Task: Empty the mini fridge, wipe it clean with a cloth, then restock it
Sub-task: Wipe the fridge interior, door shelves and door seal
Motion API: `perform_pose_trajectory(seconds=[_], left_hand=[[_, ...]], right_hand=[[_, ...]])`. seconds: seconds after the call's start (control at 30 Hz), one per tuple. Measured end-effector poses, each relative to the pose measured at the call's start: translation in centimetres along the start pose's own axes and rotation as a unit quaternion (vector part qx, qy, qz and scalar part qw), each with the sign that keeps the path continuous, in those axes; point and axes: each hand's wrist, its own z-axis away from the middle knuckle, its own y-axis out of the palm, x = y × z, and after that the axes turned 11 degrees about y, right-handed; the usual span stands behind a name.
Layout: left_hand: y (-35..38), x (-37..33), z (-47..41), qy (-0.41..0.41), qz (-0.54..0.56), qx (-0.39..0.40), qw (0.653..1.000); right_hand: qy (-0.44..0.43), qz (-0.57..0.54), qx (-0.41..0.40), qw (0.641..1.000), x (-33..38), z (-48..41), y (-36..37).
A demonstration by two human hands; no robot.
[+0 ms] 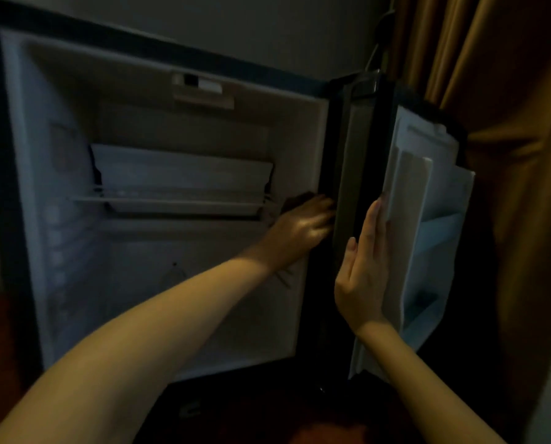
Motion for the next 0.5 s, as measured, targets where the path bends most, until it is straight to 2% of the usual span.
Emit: perform_pose_trajectory(seconds=[0.2, 0.3, 0.33, 0.37, 0.4, 0.43, 0.5], left_hand=[[3.8, -9.9, 8.6, 0.05, 0.057, 0.154, 0.985], [5.2, -14.9, 12.5, 0.058, 0.145, 0.294, 0.943], [5.6, -16.2, 13.0, 0.039, 0.155, 0.357, 0.92], [5.8, -17.1, 13.3, -0.014, 0.153, 0.4, 0.904], [5.8, -17.3, 13.1, -0.065, 0.165, 0.402, 0.898], [5.7, -17.2, 13.1, -0.077, 0.174, 0.387, 0.902], [5.6, -17.0, 13.5, -0.014, 0.174, 0.35, 0.92]], right_hand=[[0.013, -0.011, 0.001, 1.0, -0.6, 1.6, 0.2], [0.008, -0.014, 0.003, 1.0, -0.7, 1.7, 0.1], [0.01, -0.014, 0.003, 1.0, -0.8, 1.7, 0.1], [0.011, -0.014, 0.004, 1.0, -0.8, 1.7, 0.1], [0.01, -0.014, 0.005, 1.0, -0.9, 1.8, 0.1], [0.009, -0.014, 0.003, 1.0, -0.9, 1.8, 0.1], [0.007, -0.012, 0.007, 1.0, -0.9, 1.7, 0.0]])
